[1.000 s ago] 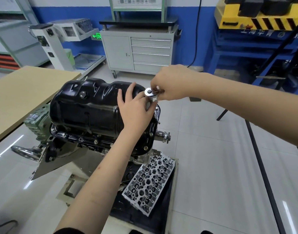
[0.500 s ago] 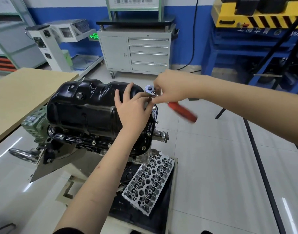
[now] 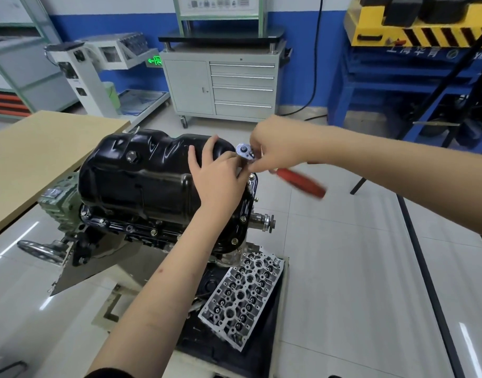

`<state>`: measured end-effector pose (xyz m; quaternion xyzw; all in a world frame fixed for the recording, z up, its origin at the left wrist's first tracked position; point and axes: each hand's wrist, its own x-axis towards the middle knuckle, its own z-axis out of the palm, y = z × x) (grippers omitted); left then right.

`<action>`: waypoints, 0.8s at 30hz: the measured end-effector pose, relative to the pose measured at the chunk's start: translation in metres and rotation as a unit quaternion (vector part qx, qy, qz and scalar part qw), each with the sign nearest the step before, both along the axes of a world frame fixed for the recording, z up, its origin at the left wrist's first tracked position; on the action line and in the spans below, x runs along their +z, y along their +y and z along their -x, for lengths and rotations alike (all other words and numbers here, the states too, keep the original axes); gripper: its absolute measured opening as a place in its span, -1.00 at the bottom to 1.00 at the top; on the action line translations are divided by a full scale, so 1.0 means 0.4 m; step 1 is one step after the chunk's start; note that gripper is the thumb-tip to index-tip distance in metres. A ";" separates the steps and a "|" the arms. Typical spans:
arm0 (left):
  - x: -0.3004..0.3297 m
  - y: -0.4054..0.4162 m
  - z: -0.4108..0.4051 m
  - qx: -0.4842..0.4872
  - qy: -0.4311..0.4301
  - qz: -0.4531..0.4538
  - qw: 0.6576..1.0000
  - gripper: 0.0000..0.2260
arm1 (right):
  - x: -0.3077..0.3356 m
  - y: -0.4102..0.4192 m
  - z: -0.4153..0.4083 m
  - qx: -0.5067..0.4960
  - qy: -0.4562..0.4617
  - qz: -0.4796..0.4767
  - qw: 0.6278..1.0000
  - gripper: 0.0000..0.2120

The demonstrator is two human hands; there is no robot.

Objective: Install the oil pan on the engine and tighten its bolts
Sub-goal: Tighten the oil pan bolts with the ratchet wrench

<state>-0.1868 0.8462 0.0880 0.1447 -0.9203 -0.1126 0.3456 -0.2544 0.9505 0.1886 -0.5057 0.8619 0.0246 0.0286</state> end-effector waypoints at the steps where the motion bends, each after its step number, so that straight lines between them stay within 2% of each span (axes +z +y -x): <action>1: 0.000 -0.002 0.002 -0.001 -0.007 0.005 1.000 -0.78 | -0.004 0.001 -0.009 -0.017 -0.058 0.002 0.998 -0.72; 3: 0.003 -0.010 0.002 -0.010 -0.016 0.019 1.000 -0.78 | -0.003 -0.004 -0.007 -0.022 -0.050 0.003 0.999 -0.77; 5: 0.013 -0.015 0.006 -0.033 -0.021 0.043 0.998 -0.75 | 0.011 -0.006 0.005 0.002 0.064 -0.003 0.998 -0.92; 8: 0.027 -0.010 0.024 -0.074 -0.062 0.078 0.992 -0.73 | 0.020 -0.001 0.027 0.053 0.165 -0.016 0.985 -0.70; 10: 0.031 -0.011 0.033 -0.085 -0.071 0.076 0.991 -0.74 | 0.010 0.004 0.033 0.053 0.179 -0.018 0.982 -0.70; 13: 0.040 -0.020 0.035 -0.065 -0.060 0.065 0.994 -0.73 | 0.011 0.013 0.038 0.011 0.186 -0.020 0.982 -0.84; 16: 0.048 -0.021 0.039 -0.051 -0.061 0.054 0.995 -0.76 | 0.008 0.027 0.040 -0.010 0.103 -0.010 0.995 -0.69; 17: 0.053 -0.021 0.040 -0.053 -0.069 0.046 0.995 -0.77 | 0.011 0.029 0.035 -0.007 0.084 -0.008 0.996 -0.71; 19: 0.061 -0.027 0.041 -0.077 -0.090 0.027 0.993 -0.79 | 0.012 0.030 0.032 0.029 0.128 -0.020 0.991 -0.88; 21: 0.070 -0.033 0.037 -0.112 -0.120 0.012 0.986 -0.83 | 0.009 0.024 0.036 0.100 0.221 -0.040 0.969 -0.80; 24: 0.079 -0.043 0.035 -0.127 -0.138 0.018 0.982 -0.83 | 0.008 0.012 0.042 0.130 0.246 -0.037 0.960 -0.79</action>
